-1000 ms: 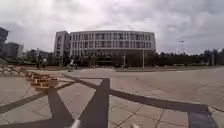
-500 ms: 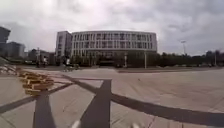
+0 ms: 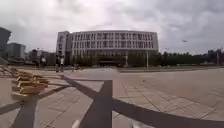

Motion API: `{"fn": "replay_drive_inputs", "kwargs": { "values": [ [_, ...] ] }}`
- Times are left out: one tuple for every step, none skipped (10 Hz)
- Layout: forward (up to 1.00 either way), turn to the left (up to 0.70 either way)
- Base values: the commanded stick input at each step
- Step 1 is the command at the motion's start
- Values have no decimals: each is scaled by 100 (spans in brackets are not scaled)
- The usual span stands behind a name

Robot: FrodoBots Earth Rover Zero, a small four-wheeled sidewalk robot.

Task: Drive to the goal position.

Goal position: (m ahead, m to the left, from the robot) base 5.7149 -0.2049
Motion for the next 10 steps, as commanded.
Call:
{"fn": "replay_drive_inputs", "kwargs": {
  "values": [
    [85, 0],
    [85, 0],
    [85, 0],
    [85, 0],
    [85, 0],
    [85, 0],
    [85, 0],
    [85, 0],
    [85, 0],
    [85, 0]
  ]
}}
